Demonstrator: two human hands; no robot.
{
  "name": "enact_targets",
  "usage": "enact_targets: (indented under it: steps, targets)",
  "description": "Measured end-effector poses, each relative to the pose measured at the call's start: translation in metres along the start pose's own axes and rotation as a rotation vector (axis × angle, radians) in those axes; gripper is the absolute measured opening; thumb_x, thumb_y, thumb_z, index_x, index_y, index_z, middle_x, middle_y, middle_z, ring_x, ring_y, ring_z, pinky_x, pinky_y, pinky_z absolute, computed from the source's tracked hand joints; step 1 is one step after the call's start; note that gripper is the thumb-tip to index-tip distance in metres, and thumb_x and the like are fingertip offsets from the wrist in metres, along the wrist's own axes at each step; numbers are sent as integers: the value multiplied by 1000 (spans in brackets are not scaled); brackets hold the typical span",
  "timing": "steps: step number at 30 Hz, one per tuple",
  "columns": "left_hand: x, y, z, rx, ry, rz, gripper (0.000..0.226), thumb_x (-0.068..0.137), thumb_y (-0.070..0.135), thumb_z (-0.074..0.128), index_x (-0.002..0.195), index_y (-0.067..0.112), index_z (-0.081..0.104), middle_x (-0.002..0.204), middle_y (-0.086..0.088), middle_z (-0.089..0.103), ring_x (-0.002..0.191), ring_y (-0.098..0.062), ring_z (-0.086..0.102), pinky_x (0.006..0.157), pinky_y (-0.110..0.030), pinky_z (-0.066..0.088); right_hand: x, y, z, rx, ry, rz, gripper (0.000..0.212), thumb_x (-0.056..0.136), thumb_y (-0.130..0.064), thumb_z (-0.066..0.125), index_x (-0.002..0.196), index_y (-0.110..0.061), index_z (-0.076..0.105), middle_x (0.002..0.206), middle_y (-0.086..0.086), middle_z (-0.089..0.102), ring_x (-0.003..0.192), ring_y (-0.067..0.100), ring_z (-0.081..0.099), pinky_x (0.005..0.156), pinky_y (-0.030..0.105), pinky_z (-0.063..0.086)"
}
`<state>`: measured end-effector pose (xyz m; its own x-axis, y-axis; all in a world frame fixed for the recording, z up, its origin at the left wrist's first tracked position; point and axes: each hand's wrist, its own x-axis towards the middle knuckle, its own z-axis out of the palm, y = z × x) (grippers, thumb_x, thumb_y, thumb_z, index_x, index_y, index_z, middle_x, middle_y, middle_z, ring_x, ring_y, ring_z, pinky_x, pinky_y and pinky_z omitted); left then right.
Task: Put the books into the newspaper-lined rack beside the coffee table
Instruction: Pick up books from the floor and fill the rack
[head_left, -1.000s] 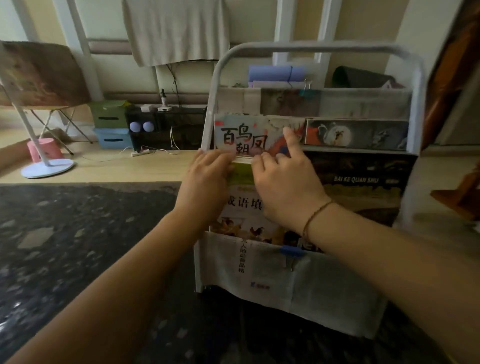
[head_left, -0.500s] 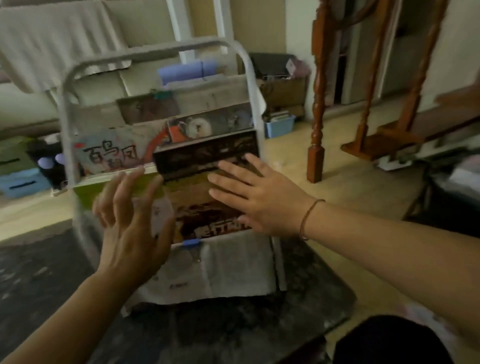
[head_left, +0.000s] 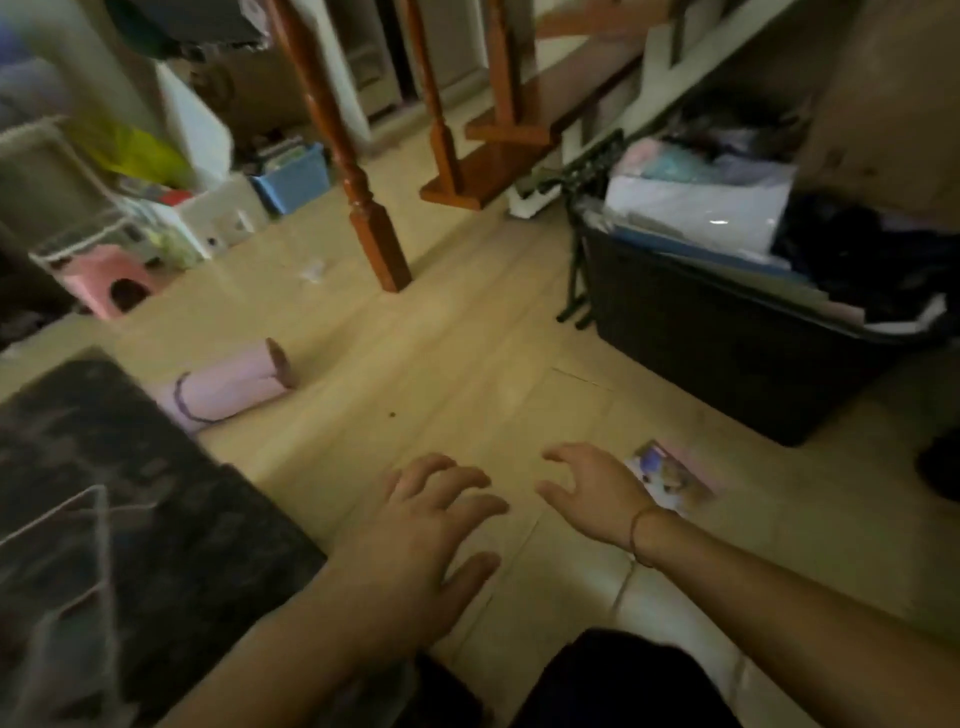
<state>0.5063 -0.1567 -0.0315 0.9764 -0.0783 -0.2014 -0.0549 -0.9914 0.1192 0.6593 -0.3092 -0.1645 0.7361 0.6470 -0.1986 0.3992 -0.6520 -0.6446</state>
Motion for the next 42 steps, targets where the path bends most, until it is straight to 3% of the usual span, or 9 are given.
enact_targets:
  steps: [5, 13, 17, 23, 28, 31, 33, 36, 42]
  targets:
    - [102, -9, 58, -64, -424, -129, 59, 97, 58, 41, 150, 38, 26, 159, 13, 23, 146, -14, 16, 120, -39, 21, 31, 156, 57, 42, -121, 553, 66, 87, -47, 61, 141, -14, 41, 141, 10, 49, 123, 28, 50, 98, 32, 44]
    - [145, -16, 107, -29, -720, -184, 62, 99, 54, 40, 154, 36, 17, 161, 7, 21, 148, -20, 17, 120, -44, 18, 112, 310, 81, -246, -89, 692, 104, 55, -82, 59, 141, -24, 42, 143, 13, 40, 130, 37, 39, 104, 43, 39]
    - [142, -25, 120, -128, -930, -292, 66, 98, 54, 44, 155, 37, 15, 159, 3, 29, 143, -23, 33, 114, -43, 28, 116, 296, 67, -205, 77, 768, 105, 54, -59, 85, 135, -11, 38, 134, 22, 35, 125, 42, 36, 97, 51, 41]
    - [143, -26, 132, -268, -896, -340, 66, 98, 51, 46, 155, 35, 16, 158, 1, 32, 141, -23, 37, 112, -40, 31, 114, 285, 69, -105, 134, 854, 96, 58, -39, 91, 131, -1, 41, 138, 26, 31, 126, 44, 33, 97, 49, 38]
    - [137, -19, 139, -220, -937, -352, 66, 98, 51, 46, 155, 33, 17, 157, 0, 34, 140, -24, 38, 114, -43, 31, 82, 251, 63, 297, 336, 752, 41, 73, -18, 82, 103, -1, 58, 119, 29, 55, 94, 36, 56, 77, 35, 44]
    - [137, -11, 135, -184, -952, -373, 67, 98, 56, 41, 155, 26, 22, 158, -2, 32, 143, -24, 34, 117, -43, 28, 49, 214, 62, 752, 423, 738, 50, 76, -6, 80, 120, -5, 57, 121, 19, 60, 94, 27, 58, 75, 33, 50]
    - [140, -6, 124, -227, -919, -410, 71, 98, 62, 35, 153, 18, 30, 156, -6, 36, 141, -24, 37, 116, -42, 30, 27, 183, 57, 1124, 462, 672, 70, 80, -2, 75, 142, -13, 43, 126, 11, 59, 104, 29, 63, 87, 44, 54]
    - [140, 2, 101, -680, -715, -640, 78, 93, 68, 35, 148, 13, 37, 142, -11, 51, 124, -26, 53, 104, -42, 46, 0, 127, 40, 1542, 387, 498, 42, 89, 3, 58, 128, -12, 57, 118, 12, 68, 91, 25, 71, 75, 43, 60]
    - [105, 34, 50, -1641, 149, -658, 26, 101, 24, 51, 122, 14, 61, 106, -7, 75, 81, -20, 72, 73, -41, 60, -43, 24, 21, 1727, 285, 246, 71, 62, -10, 82, 128, -11, 56, 129, 22, 58, 115, 44, 58, 98, 63, 43]
